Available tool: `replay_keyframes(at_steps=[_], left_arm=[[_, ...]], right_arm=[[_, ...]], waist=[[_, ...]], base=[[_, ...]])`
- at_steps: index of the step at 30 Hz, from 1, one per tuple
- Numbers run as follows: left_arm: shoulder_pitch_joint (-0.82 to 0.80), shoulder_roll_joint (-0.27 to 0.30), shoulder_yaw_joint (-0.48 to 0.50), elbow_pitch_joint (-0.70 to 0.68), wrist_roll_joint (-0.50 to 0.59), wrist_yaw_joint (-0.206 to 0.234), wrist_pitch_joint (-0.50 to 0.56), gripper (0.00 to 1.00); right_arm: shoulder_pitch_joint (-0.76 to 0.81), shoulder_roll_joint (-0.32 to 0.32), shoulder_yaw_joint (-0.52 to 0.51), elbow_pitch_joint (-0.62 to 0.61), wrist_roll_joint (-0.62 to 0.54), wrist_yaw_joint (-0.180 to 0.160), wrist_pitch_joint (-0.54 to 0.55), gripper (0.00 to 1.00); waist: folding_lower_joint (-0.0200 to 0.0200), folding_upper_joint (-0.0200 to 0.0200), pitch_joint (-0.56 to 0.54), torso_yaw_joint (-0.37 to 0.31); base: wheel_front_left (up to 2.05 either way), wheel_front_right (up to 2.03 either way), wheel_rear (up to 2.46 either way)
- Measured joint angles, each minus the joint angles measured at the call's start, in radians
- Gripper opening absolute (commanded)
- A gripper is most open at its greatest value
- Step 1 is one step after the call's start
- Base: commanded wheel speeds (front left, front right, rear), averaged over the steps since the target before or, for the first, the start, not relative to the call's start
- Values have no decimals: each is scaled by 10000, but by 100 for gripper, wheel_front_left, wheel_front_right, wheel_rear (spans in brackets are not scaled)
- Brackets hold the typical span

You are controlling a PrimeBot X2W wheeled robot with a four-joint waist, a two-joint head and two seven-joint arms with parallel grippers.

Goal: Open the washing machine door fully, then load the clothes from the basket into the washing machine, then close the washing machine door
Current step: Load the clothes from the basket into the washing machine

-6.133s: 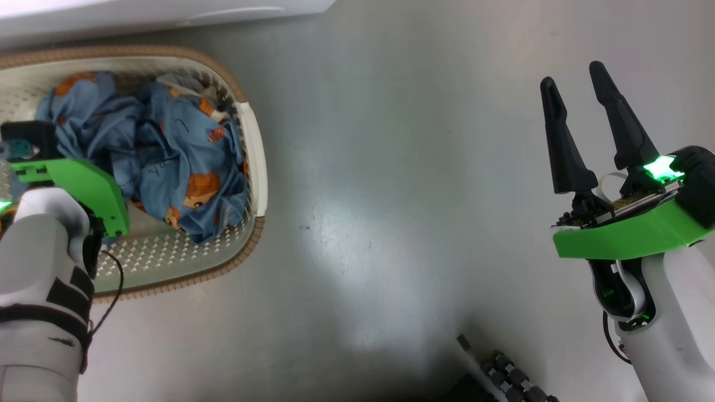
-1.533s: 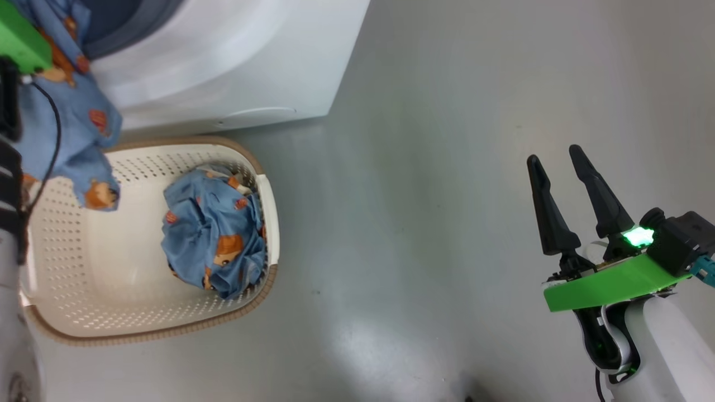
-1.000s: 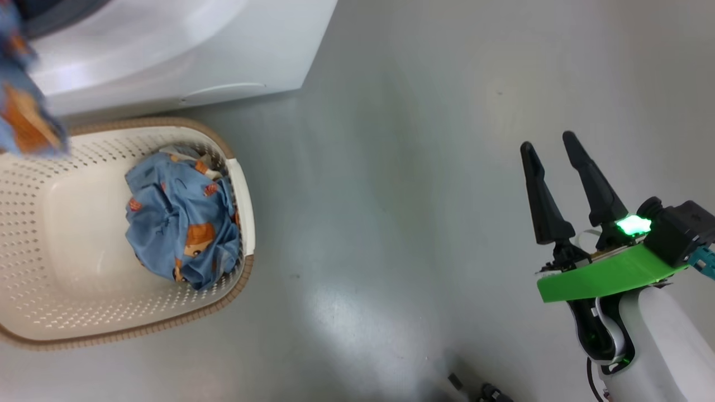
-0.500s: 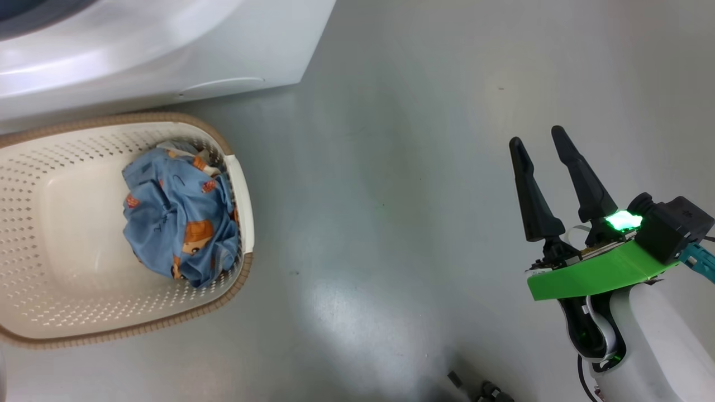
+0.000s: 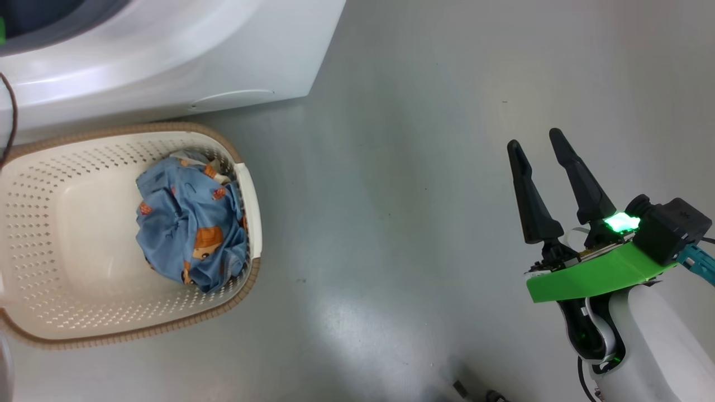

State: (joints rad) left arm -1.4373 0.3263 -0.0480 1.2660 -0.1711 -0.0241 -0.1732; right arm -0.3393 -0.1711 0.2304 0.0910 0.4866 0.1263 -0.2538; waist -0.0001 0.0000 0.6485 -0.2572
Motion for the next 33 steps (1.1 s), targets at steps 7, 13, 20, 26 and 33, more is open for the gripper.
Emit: replay_keyframes(at_steps=[7,13,20,26,33], left_arm=[[119,-123,-12,228,-238,-151,17,100],[276,-150,-77,284,-311,-282,-257,100],[778,-286,-27,-6,-493,-391,-765,100],[2035,-525,244,-1879,-731,-499,-817,100],[3847,-752,569,-3367,-742,-485,-821,100]], right_arm=[[8,-81,-4,2,-2,0,0,100],[10,-150,-6,4,-2,0,0,100],[76,-219,-65,10,-2,0,0,100],[228,-297,-163,10,-6,0,0,100],[371,-408,-330,17,-31,0,0,100]], waist=[[0,0,-147,85],[0,0,-307,174],[0,0,-579,293],[0,0,-855,431],[0,0,-1297,549]], base=[[0,0,0],[0,0,0],[0,0,0],[0,0,0],[0,0,0]])
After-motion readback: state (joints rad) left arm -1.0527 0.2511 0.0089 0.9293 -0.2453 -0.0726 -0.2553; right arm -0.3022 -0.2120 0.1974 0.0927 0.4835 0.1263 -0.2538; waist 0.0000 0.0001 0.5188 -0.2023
